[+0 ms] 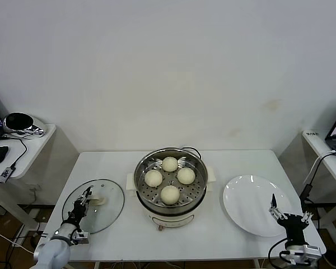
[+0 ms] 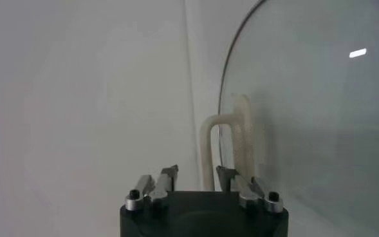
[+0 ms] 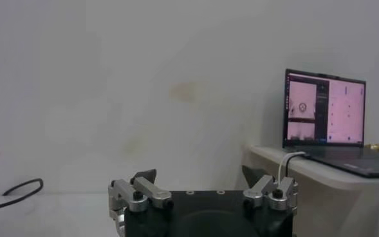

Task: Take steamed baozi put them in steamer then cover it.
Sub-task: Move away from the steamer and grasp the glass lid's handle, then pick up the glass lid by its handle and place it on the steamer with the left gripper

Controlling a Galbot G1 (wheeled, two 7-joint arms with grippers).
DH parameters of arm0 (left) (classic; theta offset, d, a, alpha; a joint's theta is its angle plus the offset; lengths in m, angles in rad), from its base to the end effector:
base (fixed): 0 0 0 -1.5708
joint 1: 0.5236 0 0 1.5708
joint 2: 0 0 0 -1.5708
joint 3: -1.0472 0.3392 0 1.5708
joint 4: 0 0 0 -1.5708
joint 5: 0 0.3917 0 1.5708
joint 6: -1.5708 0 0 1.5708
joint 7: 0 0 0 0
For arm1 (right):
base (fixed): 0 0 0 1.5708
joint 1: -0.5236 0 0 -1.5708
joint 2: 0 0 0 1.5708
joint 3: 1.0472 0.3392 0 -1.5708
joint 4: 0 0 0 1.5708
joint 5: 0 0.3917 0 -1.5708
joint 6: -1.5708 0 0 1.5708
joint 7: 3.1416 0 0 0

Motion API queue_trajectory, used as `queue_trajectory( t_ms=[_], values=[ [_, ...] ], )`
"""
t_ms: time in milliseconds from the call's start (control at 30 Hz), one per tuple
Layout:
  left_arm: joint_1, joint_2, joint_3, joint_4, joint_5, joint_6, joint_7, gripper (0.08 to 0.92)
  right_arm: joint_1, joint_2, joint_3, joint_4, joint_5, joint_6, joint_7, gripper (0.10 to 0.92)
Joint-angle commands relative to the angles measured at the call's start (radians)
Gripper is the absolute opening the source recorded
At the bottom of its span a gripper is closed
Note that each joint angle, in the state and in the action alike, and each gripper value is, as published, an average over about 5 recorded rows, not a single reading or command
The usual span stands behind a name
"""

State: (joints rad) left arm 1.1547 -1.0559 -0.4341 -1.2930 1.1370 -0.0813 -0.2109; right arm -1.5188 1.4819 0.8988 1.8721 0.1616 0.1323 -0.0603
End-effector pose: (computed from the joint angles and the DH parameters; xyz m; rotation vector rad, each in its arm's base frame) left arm 0.3295 0.1906 -0.4432 -0.2506 -2.0611 -2.2218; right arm 0.2147 -0.1563 -0.3451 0.4063 3.1093 -0.1318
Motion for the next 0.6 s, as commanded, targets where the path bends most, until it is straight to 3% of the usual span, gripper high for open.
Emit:
queue_trajectory(
  t_ms=[33,233,600],
  values=[
    [-0.014,-0.003,0.006,0.042,-0.027,-0.004,-0.015,0.291,-0.003,0.001,-0.001,0.002,-0.002,0.001,-0.001,0.823],
    [0.008,-0.005,-0.014,0.011,-0.058,-0.005,-0.056,0.155,-0.006,0.0,-0.006,0.004,-0.006,0.002,-0.004,0.823],
    [0.256,0.023,-0.16,-0.395,-0.167,0.173,-0.016,0.149,-0.02,-0.022,-0.024,0.008,-0.011,0.014,-0.013,0.823]
  ],
)
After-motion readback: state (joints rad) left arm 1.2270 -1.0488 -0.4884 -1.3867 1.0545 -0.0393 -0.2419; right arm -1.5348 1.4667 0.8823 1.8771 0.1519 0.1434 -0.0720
